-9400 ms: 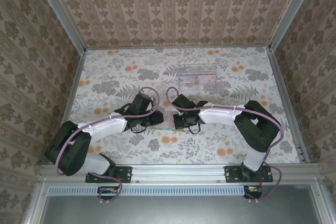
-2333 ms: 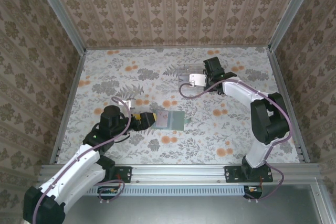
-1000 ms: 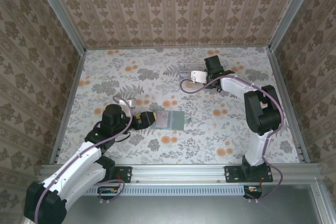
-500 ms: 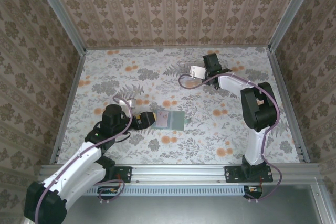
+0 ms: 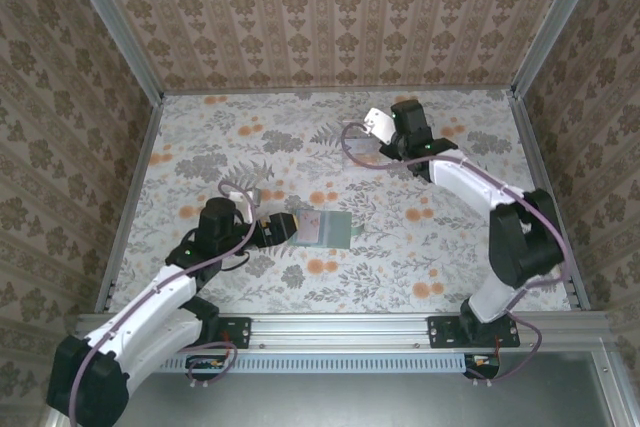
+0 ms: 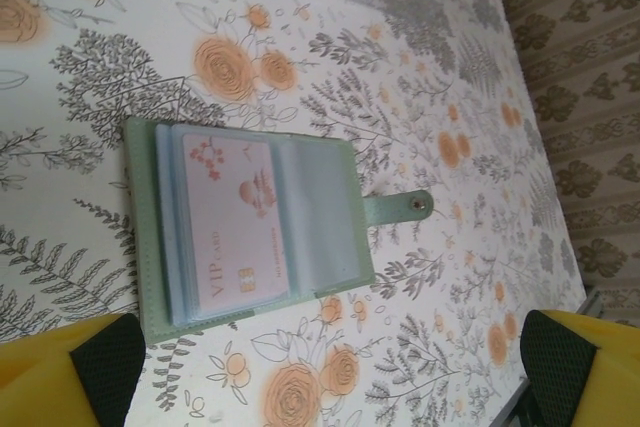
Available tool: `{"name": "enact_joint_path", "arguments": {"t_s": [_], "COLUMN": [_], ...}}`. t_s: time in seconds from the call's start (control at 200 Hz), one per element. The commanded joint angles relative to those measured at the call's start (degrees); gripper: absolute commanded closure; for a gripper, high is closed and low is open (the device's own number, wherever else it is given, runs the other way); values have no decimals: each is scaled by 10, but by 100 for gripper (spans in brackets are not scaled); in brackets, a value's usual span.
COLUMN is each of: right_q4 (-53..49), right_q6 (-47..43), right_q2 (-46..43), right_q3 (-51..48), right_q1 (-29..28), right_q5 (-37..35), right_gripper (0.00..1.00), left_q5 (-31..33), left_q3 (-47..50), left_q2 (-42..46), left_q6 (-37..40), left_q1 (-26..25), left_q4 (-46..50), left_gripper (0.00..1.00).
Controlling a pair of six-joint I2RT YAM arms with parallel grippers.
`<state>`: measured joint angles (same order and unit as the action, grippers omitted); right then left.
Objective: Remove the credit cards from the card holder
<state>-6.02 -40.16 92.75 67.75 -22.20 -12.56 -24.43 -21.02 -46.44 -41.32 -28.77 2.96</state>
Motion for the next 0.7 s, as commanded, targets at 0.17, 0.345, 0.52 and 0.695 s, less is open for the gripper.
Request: {"name": "enact_joint_path", "arguments": {"t_s": [0.17, 0.345, 0.52, 0.695], "right_q4": [-71, -125, -53, 83], "right_q6": [421, 604, 742, 873], "right_q2": [-90, -82, -61, -31], "right_q3": [-83, -122, -180, -227], "right_q1": [-94, -131, -168, -172], "right_q5": [36, 95, 187, 265], "right_gripper": [69, 69, 72, 76], "left_q5": [-18, -21, -12, -15], "left_q3": [1, -11, -29, -56], "left_q2": [-93, -149, -204, -279], "left_q6": [-9, -16, -13, -8], "left_q1": [3, 1, -4, -13], "left_q4": [-64, -88, -103, -124], "left_gripper": [13, 20, 38, 73]}}
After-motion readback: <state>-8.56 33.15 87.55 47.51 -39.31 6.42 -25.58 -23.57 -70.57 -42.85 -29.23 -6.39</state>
